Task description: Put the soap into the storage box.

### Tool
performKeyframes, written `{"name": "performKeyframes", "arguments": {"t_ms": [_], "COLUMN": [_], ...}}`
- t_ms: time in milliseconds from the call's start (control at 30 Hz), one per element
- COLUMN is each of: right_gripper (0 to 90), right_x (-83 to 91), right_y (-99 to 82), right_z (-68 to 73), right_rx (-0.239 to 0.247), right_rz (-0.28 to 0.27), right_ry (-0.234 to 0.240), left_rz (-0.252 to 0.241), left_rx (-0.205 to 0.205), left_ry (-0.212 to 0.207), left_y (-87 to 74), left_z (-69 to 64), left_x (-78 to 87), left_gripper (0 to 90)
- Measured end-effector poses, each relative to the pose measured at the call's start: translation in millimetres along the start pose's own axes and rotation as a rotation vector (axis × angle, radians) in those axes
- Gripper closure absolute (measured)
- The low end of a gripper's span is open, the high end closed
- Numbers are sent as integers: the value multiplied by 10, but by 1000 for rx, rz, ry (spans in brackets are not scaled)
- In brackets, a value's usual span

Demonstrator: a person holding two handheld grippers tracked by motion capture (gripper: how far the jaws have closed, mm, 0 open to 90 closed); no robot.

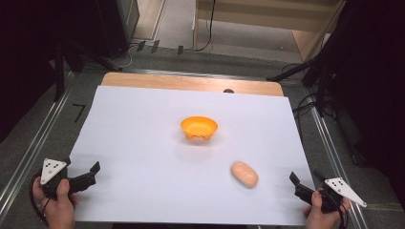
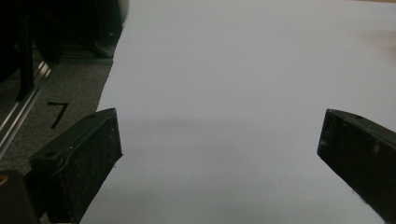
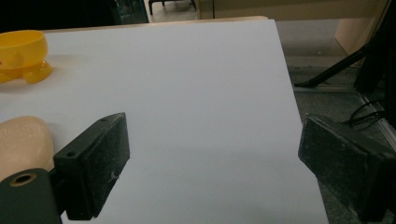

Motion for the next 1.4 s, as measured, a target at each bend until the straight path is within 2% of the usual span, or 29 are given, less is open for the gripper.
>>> {"name": "performKeyframes", "arguments": {"t_ms": [133, 167, 200, 233, 267, 300, 333, 367, 400, 433, 467, 533, 567, 667, 700, 767, 800, 833, 867, 1100, 1133, 1167, 1200, 1233, 1267, 1300, 1367, 1400], "right_gripper": [134, 135, 136, 136, 138, 144, 144, 144, 184, 184, 172, 155, 155, 126, 83, 63, 63, 60, 55, 33, 33, 32, 32, 30, 30, 28, 28, 25], "right_x": [-13, -23, -61, -61, -96, -112, -128, -128, -159, -159, -167, -167, -167, -165, -181, -201, -201, -214, -238, -294, -294, -312, -312, -329, -329, -341, -347, -351], "right_y": [3, 2, -13, -13, -38, -50, -66, -66, -87, -87, -98, -95, -95, -73, -59, -51, -51, -49, -43, -9, -9, -1, -1, 0, 0, -3, -2, -7], "right_z": [17, 27, 65, 65, 105, 122, 141, 141, 144, 144, 161, 193, 193, 249, 281, 303, 303, 314, 340, 439, 439, 467, 467, 488, 488, 524, 532, 566], "right_rx": [10, 29, 63, 63, 97, 122, 137, 137, 154, 154, 154, 165, 165, 170, 179, 194, 194, 206, 236, 300, 300, 319, 319, 345, 345, 365, 377, 396], "right_rz": [11, 22, 75, 75, 129, 156, 182, 182, 233, 233, 269, 307, 307, 361, 409, 448, 448, 470, 516, 637, 637, 676, 676, 708, 708, 750, 761, 794], "right_ry": [-14, -10, -4, -4, -1, -1, 5, 5, -49, -49, -51, -39, -39, -25, -24, -28, -28, -41, -56, -81, -81, -90, -90, -94, -94, -99, -97, -102], "left_rz": [1, 2, 2, 2, -1, 0, -2, -2, 2, 2, 3, 2, 2, 2, 1, 3, 3, 2, 3, 6, 6, 6, 6, 9, 9, 11, 11, 12], "left_rx": [-2, -3, -3, -3, 0, 1, 2, 2, -1, -1, -2, -2, -2, -2, -6, -8, -8, -7, -5, -6, -6, -6, -6, -7, -7, -8, -9, -11], "left_ry": [2, 3, 3, 3, 0, -2, -2, -2, -1, -1, -1, -2, -2, -2, 0, 0, 0, 0, -2, -6, -6, -5, -5, -5, -5, -5, -5, -4], "left_y": [1, 1, 1, 1, 1, 0, 1, 1, 1, 1, 1, 1, 1, 1, 1, 1, 1, 1, 1, 2, 2, 2, 2, 2, 2, 2, 2, 2], "left_z": [-2, -2, -2, -2, 0, 2, 1, 1, 0, 0, -1, 0, 0, -1, -3, -5, -5, -5, -4, -5, -5, -6, -6, -8, -8, -9, -9, -11], "left_x": [0, -1, -1, -1, -1, 0, -1, -1, -4, -4, -4, -3, -3, -4, -6, -7, -7, -7, -7, -13, -13, -14, -14, -14, -14, -16, -16, -17], "left_gripper": [1, 1, 1, 0, 1, 1, 1, 1, 1, 1, 1, 0, 1, 1, 1, 1, 1, 1, 0, 0, 0, 1, 0, 1, 0, 1, 0, 0]}}
Point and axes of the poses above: each handheld gripper's, and its own axes: x roughly backward along the jaws, y roughly out of its top, z roughly to its left, the point moved 5 cm from there along -x, roughly forward along the jaws, and after that the axes turned 14 degrees about -x, right-handed, at the moved point
